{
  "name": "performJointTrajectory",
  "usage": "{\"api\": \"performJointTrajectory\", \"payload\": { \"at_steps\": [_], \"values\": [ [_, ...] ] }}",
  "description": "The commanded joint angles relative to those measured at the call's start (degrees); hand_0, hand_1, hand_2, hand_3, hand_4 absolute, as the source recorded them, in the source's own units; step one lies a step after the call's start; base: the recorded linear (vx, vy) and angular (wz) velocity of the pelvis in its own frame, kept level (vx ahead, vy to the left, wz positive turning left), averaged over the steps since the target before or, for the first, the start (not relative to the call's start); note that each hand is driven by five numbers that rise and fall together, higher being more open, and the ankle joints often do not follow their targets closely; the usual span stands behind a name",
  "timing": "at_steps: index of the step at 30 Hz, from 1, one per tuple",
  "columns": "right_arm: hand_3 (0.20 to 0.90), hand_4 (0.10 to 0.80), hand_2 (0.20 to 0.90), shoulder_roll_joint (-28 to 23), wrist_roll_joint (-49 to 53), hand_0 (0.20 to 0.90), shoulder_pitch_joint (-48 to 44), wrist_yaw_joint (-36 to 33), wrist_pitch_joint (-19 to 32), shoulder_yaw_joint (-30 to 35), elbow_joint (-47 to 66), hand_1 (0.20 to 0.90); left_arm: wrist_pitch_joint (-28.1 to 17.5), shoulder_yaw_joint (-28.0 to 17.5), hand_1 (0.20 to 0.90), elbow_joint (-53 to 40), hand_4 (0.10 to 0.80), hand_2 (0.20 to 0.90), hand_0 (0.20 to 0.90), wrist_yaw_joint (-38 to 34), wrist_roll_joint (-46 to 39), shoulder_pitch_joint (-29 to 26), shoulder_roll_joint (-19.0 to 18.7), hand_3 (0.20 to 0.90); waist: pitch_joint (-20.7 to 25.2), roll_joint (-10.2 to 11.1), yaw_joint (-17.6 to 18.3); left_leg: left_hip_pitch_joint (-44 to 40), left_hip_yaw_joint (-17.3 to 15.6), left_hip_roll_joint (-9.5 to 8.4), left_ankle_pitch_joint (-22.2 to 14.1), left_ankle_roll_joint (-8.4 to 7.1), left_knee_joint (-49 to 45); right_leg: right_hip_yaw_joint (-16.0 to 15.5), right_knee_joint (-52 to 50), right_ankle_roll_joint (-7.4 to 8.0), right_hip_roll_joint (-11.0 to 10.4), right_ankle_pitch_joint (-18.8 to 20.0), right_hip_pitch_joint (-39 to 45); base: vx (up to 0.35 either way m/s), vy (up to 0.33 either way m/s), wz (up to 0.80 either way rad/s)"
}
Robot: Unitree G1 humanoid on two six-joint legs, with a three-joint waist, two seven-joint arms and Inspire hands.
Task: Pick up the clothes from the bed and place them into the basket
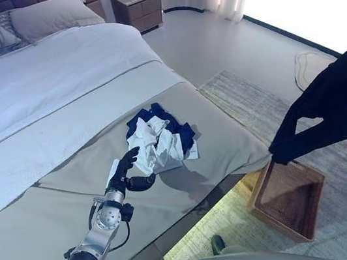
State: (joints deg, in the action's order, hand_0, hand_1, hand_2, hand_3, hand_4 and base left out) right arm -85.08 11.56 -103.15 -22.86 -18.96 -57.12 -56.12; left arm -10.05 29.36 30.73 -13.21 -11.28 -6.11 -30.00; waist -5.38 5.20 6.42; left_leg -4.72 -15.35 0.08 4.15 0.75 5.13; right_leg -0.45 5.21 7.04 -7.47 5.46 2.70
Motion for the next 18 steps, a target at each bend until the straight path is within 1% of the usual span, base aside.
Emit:
{"api": "performJointTrajectory", "payload": {
  "at_steps": [1,2,3,4,5,6,7,8,9,10,11,12,14,15,16,17,18],
  "values": [
    [0.200,0.100,0.300,-3.9,-3.0,0.300,-0.3,-0.8,2.2,3.6,0.7,0.300,-3.3,-3.1,0.900,-3.6,0.800,0.900,0.900,-1.9,1.4,-3.2,-2.3,0.900,2.5,-1.6,0.4,-3.8,2.6,-1.26,-8.3,-0.83,-0.8,-3.6,-5.6,2.25,3.6,0.8,-5.6,-0.188,-0.123,-0.41],
    [0.200,0.100,0.300,-3.7,-2.4,0.300,3.6,-0.7,2.5,7.4,0.3,0.300,-2.6,-4.0,0.900,-3.8,0.800,0.900,0.900,-3.0,1.1,-3.3,-2.6,0.900,1.7,-2.0,0.0,-3.7,1.2,-0.63,-8.1,-0.77,-0.5,-6.1,-7.5,2.92,2.7,1.1,-6.6,-0.235,-0.157,-0.47],
    [0.200,0.100,0.300,-3.3,-2.0,0.300,8.1,-0.9,2.9,11.5,0.4,0.300,-2.0,-5.0,0.900,-4.0,0.800,0.900,0.900,-3.8,0.7,-3.4,-3.2,0.900,1.1,-2.4,-0.1,-3.5,0.1,0.18,-7.9,-0.52,-0.4,-7.4,-9.9,3.41,2.2,0.6,-6.9,-0.331,-0.227,-0.71],
    [0.200,0.100,0.300,-3.2,-1.4,0.300,13.1,-1.0,2.9,16.1,1.0,0.300,-1.7,-5.9,0.900,-3.8,0.800,0.900,0.900,-4.6,-0.3,-3.6,-4.5,0.900,0.9,-2.5,-0.5,-2.5,-1.1,1.19,-7.1,-0.33,-0.4,-8.4,-12.3,3.35,1.8,-0.4,-6.8,-0.331,-0.243,-0.90],
    [0.200,0.100,0.300,-3.1,-0.7,0.300,15.1,-1.2,3.0,17.8,1.3,0.300,-1.8,-6.5,0.900,-3.4,0.800,0.900,0.900,-5.1,-1.1,-3.8,-5.2,0.900,1.1,-2.6,-0.9,-1.6,-2.1,2.02,-6.2,-0.34,-0.4,-9.3,-13.1,2.88,1.6,-1.5,-6.5,-0.320,-0.282,-1.05],
    [0.200,0.100,0.300,-3.2,0.1,0.300,16.5,-0.8,3.1,19.2,1.3,0.300,-1.8,-7.1,0.900,-2.8,0.800,0.900,0.900,-5.7,-2.1,-3.8,-6.0,0.900,1.2,-2.6,-1.5,-1.0,-3.1,2.98,-5.8,-0.55,-0.7,-11.0,-13.4,2.30,1.2,-3.6,-5.2,-0.199,-0.202,-0.87],
    [0.200,0.100,0.300,-3.2,0.1,0.300,16.8,-0.7,3.1,19.5,1.3,0.300,-1.8,-7.1,0.900,-2.8,0.800,0.900,0.900,-5.8,-2.2,-3.9,-6.1,0.900,1.4,-2.5,-1.6,-0.7,-3.3,3.08,-5.4,-0.59,-0.6,-11.1,-13.2,2.15,1.2,-3.5,-5.3,-0.204,-0.307,-0.69],
    [0.200,0.100,0.300,-3.1,1.0,0.300,17.4,0.5,4.9,20.2,0.0,0.300,-1.4,-8.4,0.900,-2.1,0.800,0.900,0.900,-6.4,-3.7,-3.5,-6.2,0.900,1.9,-2.2,-2.8,0.2,-4.0,4.17,-4.7,-1.62,-0.9,-12.9,-9.8,1.62,1.1,-4.7,-2.6,-0.133,-0.289,-0.62],
    [0.200,0.100,0.300,-2.9,2.0,0.300,17.8,0.9,5.7,20.6,-0.8,0.300,-1.2,-9.0,0.900,-1.9,0.800,0.900,0.900,-5.9,-4.1,-3.3,-5.7,0.900,2.1,-1.8,-2.9,0.6,-3.3,4.34,-4.4,-2.36,-0.9,-11.9,-7.5,1.21,1.9,-4.7,-1.8,-0.122,-0.314,-0.75],
    [0.200,0.100,0.300,-2.9,2.8,0.300,17.9,1.1,6.1,20.8,-1.0,0.300,-1.0,-9.1,0.900,-1.8,0.800,0.900,0.900,-5.8,-4.5,-3.2,-5.6,0.900,2.1,-1.7,-2.9,0.7,-3.1,4.39,-4.3,-2.58,-0.9,-11.5,-6.9,1.08,2.1,-4.7,-1.5,-0.026,-0.236,-0.67],
    [0.200,0.100,0.300,-2.6,4.9,0.300,18.5,1.8,7.8,21.8,-1.2,0.300,-0.6,-10.0,0.900,-1.7,0.800,0.900,0.900,-5.3,-4.5,-2.7,-4.3,0.900,2.2,-1.3,-3.2,1.0,-2.8,4.71,-3.8,-3.44,-0.9,-11.3,-4.8,0.41,2.7,-4.7,-0.5,-0.018,-0.228,-0.46],
    [0.200,0.100,0.300,-2.3,6.3,0.300,19.6,2.6,9.5,23.2,-0.9,0.300,-0.7,-10.4,0.900,-1.4,0.800,0.900,0.900,-5.3,-3.9,-2.2,-3.2,0.900,2.2,-1.2,-3.3,1.2,-2.5,4.93,-3.4,-3.92,-0.8,-11.0,-3.5,-0.07,3.3,-4.8,0.3,-0.027,-0.279,-0.21],
    [0.200,0.100,0.300,-1.8,9.6,0.300,21.5,3.4,12.8,25.3,1.3,0.300,-1.4,-10.8,0.900,-0.7,0.800,0.900,0.900,-4.4,-3.3,-1.3,-1.3,0.900,2.2,-0.7,-3.1,2.5,-1.7,5.97,-1.9,-5.18,-0.9,-9.3,-2.1,-1.40,5.1,-5.1,1.2,-0.035,-0.258,-0.17],
    [0.200,0.100,0.300,-1.6,10.9,0.300,22.9,3.3,13.8,26.9,2.2,0.300,-1.8,-10.9,0.900,-0.4,0.800,0.900,0.900,-3.8,-3.3,-1.0,-0.5,0.900,2.1,-0.5,-3.1,2.9,-1.5,6.10,-1.6,-5.48,-1.2,-9.7,-1.7,-1.85,5.4,-5.3,1.7,-0.046,-0.215,-0.08],
    [0.200,0.100,0.300,-1.3,11.9,0.300,24.5,3.1,14.3,28.7,3.3,0.300,-2.1,-10.7,0.900,0.1,0.800,0.900,0.900,-3.3,-3.4,-0.9,0.2,0.900,2.0,-0.4,-3.0,3.4,-0.9,6.02,-1.7,-5.71,-2.2,-9.8,-1.4,-2.24,5.4,-5.2,2.0,-0.080,-0.186,-0.01],
    [0.200,0.100,0.300,-1.1,12.7,0.300,26.6,3.0,14.6,31.1,4.2,0.300,-2.5,-10.6,0.900,0.3,0.800,0.900,0.900,-2.5,-3.7,-1.0,0.8,0.900,1.7,0.0,-2.9,4.2,0.1,5.56,-2.8,-5.87,-4.9,-9.7,-1.3,-2.62,5.2,-5.1,2.0,-0.106,-0.148,0.07],
    [0.200,0.100,0.300,-0.6,12.8,0.300,28.2,3.0,15.3,32.9,4.4,0.300,-2.9,-10.4,0.900,0.5,0.800,0.900,0.900,-2.3,-3.9,-1.1,1.2,0.900,1.5,0.3,-2.9,4.3,1.4,4.60,-4.5,-5.62,-7.5,-9.5,-1.8,-2.96,4.9,-5.2,1.6,-0.111,-0.096,0.00]
  ]
}}
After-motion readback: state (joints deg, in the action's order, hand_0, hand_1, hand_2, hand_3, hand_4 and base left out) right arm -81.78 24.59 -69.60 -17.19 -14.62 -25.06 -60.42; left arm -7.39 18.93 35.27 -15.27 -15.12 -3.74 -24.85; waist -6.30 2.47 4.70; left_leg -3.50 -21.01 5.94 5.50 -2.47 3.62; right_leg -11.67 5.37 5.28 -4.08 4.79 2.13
